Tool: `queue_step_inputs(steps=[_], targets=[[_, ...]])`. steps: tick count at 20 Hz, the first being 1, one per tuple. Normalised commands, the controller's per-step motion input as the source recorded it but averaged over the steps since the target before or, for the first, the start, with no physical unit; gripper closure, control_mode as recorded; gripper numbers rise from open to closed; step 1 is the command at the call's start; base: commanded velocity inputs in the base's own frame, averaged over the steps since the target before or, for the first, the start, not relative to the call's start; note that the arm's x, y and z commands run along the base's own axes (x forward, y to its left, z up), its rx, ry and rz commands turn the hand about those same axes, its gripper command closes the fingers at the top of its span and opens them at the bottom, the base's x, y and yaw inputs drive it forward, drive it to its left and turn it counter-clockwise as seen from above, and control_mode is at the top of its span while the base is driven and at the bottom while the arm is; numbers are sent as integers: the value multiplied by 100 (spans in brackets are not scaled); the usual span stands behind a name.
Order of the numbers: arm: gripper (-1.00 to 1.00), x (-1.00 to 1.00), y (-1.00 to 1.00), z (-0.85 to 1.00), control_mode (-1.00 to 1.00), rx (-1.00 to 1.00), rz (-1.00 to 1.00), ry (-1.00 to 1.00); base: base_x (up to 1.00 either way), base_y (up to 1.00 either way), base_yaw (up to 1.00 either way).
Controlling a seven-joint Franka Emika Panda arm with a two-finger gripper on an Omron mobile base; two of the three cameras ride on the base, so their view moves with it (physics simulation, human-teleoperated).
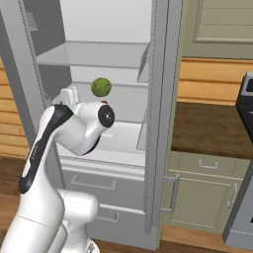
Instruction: Take the strawberry from the fridge and place it on top of the pancake, located on the dining counter.
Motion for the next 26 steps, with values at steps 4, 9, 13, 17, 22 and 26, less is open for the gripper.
queue_step_inputs(steps=[4,9,13,17,22,26], targets=[[-100,69,35,2,-100,-5,33,-16,0,0,0],[-100,41,64,0,-100,-6,22,-3,0,0,0],[-100,4,63,0,-100,0,13,4,0,0,0],[-100,-3,52,0,-100,1,11,8,0,0,0],[-100,-15,46,0,-100,5,9,15,0,0,0],[-100,-32,54,0,-100,10,5,17,0,0,0]])
